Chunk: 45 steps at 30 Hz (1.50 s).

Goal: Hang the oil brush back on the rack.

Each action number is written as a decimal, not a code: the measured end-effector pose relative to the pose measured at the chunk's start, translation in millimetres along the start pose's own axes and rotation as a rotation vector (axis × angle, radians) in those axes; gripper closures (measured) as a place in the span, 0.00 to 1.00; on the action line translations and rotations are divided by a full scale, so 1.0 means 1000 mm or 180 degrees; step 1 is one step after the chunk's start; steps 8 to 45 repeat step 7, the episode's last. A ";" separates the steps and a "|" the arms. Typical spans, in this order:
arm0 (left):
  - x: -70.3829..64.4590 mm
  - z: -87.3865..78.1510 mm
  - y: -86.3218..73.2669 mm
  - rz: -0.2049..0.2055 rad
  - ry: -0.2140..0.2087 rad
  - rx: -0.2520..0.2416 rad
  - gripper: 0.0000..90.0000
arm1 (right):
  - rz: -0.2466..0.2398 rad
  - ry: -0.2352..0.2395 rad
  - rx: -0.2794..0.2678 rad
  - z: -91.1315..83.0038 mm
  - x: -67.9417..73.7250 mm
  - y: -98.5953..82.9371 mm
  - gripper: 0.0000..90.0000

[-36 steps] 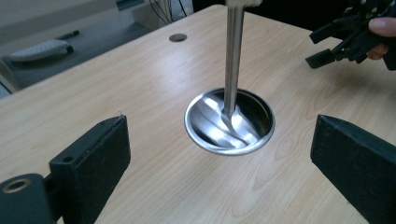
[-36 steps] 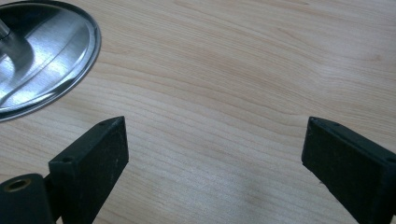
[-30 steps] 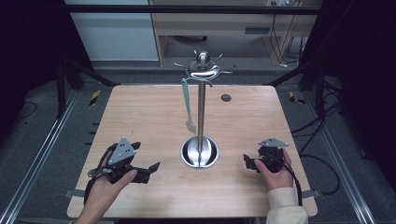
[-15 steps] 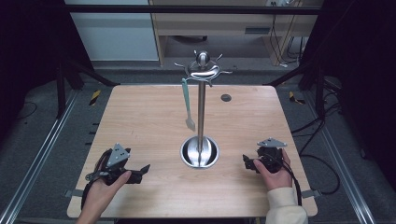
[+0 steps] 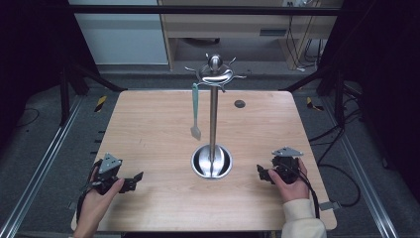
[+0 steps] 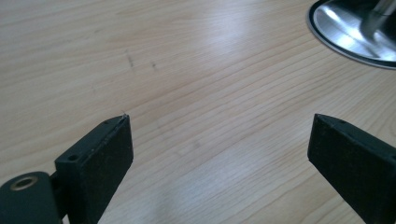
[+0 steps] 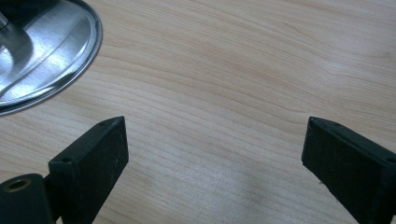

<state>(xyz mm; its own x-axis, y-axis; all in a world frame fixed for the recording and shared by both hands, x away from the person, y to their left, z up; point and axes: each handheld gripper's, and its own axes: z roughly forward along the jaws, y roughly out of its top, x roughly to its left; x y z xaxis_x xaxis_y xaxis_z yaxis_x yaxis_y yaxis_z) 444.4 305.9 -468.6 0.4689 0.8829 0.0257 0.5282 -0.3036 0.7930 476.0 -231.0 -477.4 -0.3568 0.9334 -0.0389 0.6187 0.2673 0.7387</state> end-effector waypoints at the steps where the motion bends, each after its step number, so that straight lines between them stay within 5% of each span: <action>1: 0.001 0.000 -0.002 -0.0037 0.0038 0.0006 0.08 | -0.0001 0.0000 -0.0003 0.000 0.000 0.000 0.09; 45: 0.000 0.000 -0.004 0.0016 0.0106 0.0038 0.08 | 0.0013 0.0001 -0.0018 -0.001 0.000 0.000 0.09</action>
